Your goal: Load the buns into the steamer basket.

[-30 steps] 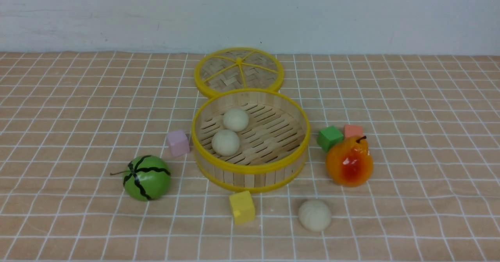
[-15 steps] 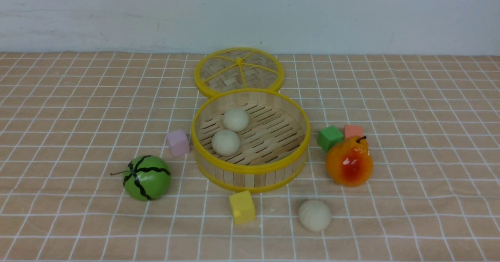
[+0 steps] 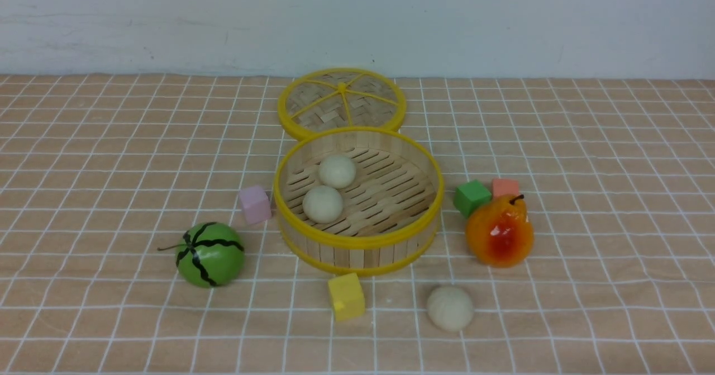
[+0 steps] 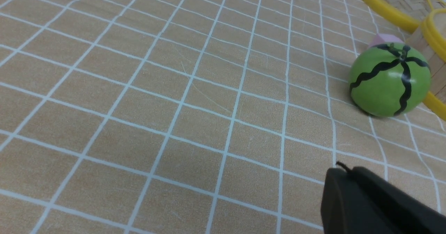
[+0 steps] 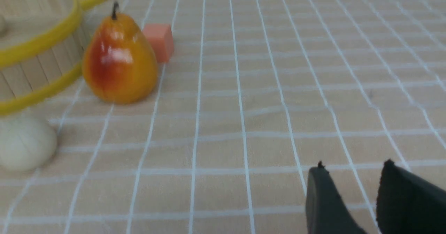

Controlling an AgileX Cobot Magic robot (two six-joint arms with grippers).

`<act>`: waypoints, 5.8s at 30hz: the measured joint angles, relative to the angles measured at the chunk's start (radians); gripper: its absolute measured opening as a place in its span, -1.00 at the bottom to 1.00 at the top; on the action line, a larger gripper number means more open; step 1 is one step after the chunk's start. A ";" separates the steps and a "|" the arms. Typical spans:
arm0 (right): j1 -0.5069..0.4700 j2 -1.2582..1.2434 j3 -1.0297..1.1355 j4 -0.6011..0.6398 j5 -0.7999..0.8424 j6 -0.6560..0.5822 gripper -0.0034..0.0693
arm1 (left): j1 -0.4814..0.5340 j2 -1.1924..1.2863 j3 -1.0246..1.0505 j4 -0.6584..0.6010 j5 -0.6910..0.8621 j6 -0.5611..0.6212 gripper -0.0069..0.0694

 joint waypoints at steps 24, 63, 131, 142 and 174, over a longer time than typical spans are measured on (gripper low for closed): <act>0.000 0.296 -0.668 0.013 -0.233 0.337 -0.25 | 0.000 0.000 0.000 0.000 0.000 0.000 -0.77; 0.603 1.543 -1.173 0.039 0.461 0.153 -0.25 | -0.152 0.000 0.000 -0.001 0.000 -0.001 -0.67; 0.607 2.088 -1.562 -0.042 0.077 0.034 -0.59 | -0.153 0.000 0.000 -0.001 0.000 -0.001 -0.51; 0.607 1.860 -1.588 -0.065 0.195 0.112 0.54 | -0.153 0.000 0.000 -0.001 0.000 -0.001 -0.50; 0.607 1.229 -1.364 -0.219 0.985 0.101 -0.96 | -0.153 0.000 0.000 -0.001 0.000 -0.001 -0.44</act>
